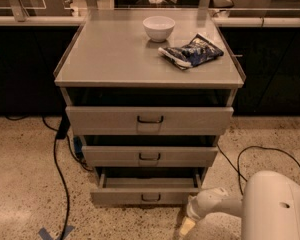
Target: Close bottom drawer
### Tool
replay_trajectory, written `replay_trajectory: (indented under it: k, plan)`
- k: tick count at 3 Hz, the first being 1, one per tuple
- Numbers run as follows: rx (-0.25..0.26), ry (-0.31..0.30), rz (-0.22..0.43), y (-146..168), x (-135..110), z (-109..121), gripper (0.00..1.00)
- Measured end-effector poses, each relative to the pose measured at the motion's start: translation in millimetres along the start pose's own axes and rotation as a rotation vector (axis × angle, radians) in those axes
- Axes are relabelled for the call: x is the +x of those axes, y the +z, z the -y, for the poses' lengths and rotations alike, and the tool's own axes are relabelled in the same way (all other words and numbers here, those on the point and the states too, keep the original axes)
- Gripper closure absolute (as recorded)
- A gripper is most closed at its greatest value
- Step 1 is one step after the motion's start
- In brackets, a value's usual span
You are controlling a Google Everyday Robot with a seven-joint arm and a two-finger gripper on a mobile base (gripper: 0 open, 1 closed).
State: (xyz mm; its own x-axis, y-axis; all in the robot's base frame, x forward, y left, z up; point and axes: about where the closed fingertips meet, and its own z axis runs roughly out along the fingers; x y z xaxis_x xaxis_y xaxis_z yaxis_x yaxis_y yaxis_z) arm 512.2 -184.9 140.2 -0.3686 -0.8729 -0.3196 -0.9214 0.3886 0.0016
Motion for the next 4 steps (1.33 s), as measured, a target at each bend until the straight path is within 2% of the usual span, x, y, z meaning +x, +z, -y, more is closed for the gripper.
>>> replay_trajectory:
  k: [1,2,3,4]
  plan:
    - [0.027,0.012,0.024,-2.8,-20.5,17.4,0.00]
    - [0.064,0.042,0.083,-10.9,-45.4,39.7,0.00]
    - [0.064,0.042,0.083,-10.8,-45.4,39.7,0.00]
    - [0.071,0.082,0.077,-4.1,-38.4,48.8,0.00]
